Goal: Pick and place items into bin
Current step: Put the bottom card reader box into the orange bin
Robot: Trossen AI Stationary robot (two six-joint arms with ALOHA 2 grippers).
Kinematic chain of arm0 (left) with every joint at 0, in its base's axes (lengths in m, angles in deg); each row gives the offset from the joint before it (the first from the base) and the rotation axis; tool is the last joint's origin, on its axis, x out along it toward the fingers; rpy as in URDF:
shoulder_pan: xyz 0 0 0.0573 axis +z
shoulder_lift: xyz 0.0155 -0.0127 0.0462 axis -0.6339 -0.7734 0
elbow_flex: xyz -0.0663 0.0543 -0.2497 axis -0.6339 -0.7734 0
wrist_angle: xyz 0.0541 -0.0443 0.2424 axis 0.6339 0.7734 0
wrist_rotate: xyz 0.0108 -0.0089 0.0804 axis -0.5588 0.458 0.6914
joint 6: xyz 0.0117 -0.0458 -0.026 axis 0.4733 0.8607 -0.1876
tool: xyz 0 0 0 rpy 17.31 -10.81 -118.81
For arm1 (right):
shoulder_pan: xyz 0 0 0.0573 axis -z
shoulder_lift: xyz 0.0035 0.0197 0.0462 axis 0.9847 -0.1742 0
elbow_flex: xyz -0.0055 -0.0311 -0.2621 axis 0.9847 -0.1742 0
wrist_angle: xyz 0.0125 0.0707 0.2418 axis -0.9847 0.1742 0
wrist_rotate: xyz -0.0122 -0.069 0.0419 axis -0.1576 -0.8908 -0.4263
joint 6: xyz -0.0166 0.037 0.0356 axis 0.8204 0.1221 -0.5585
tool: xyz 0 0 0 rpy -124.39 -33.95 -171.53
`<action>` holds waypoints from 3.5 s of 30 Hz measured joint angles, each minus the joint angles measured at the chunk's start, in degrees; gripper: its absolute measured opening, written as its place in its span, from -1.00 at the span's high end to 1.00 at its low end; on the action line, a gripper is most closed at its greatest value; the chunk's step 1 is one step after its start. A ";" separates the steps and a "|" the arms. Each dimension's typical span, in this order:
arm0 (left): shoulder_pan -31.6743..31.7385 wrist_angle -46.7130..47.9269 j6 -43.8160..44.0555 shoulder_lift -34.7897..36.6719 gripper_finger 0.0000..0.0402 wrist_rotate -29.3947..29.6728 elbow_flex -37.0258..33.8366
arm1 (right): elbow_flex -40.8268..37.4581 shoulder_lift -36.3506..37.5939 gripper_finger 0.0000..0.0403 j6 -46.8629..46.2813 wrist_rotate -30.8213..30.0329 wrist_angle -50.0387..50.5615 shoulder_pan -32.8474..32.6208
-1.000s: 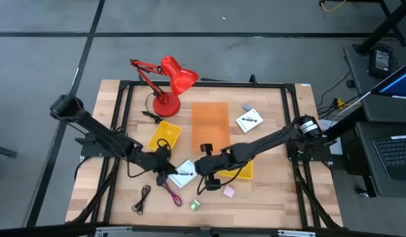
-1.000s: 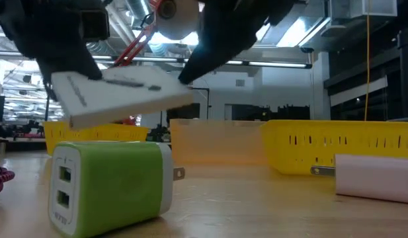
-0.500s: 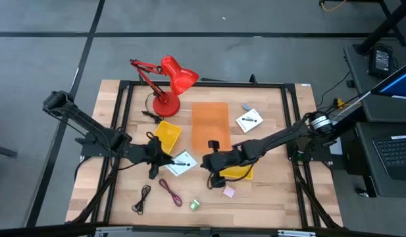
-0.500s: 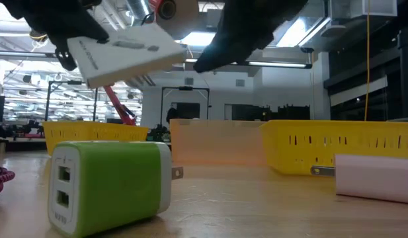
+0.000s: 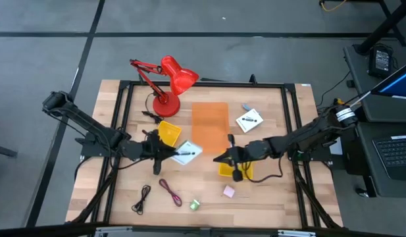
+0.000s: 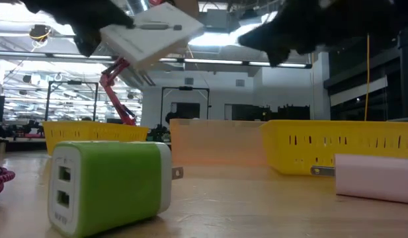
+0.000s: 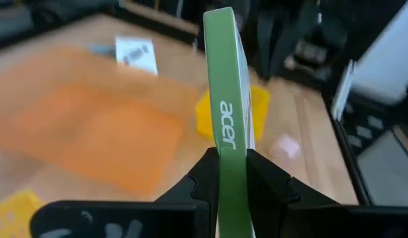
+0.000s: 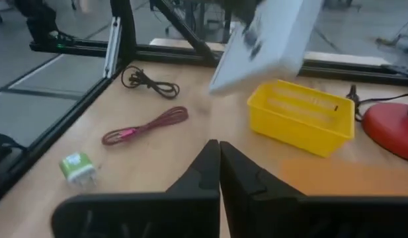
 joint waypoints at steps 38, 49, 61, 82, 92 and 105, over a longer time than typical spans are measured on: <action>20.10 -25.13 11.04 -30.48 0.76 4.42 10.96 | -22.33 19.03 1.00 -0.77 0.04 -15.28 0.65; 23.50 -1.95 23.80 -31.56 0.77 1.37 21.52 | -22.49 19.01 1.00 0.62 -0.05 -14.44 -0.52; 26.04 2.47 30.66 -40.26 0.77 -1.15 26.28 | -22.49 18.77 1.00 0.82 -0.09 -13.14 -0.52; 28.71 4.98 33.31 -44.38 0.76 -6.81 28.13 | -22.47 18.64 1.00 0.42 -0.09 -10.26 -0.55; 28.68 4.71 31.94 -44.35 0.68 -6.69 28.13 | -22.47 18.64 1.00 0.40 -0.09 -10.28 -0.55; 28.68 4.52 27.91 -44.33 0.39 -6.62 28.13 | -22.47 18.64 1.00 -0.91 -0.09 -10.30 -0.52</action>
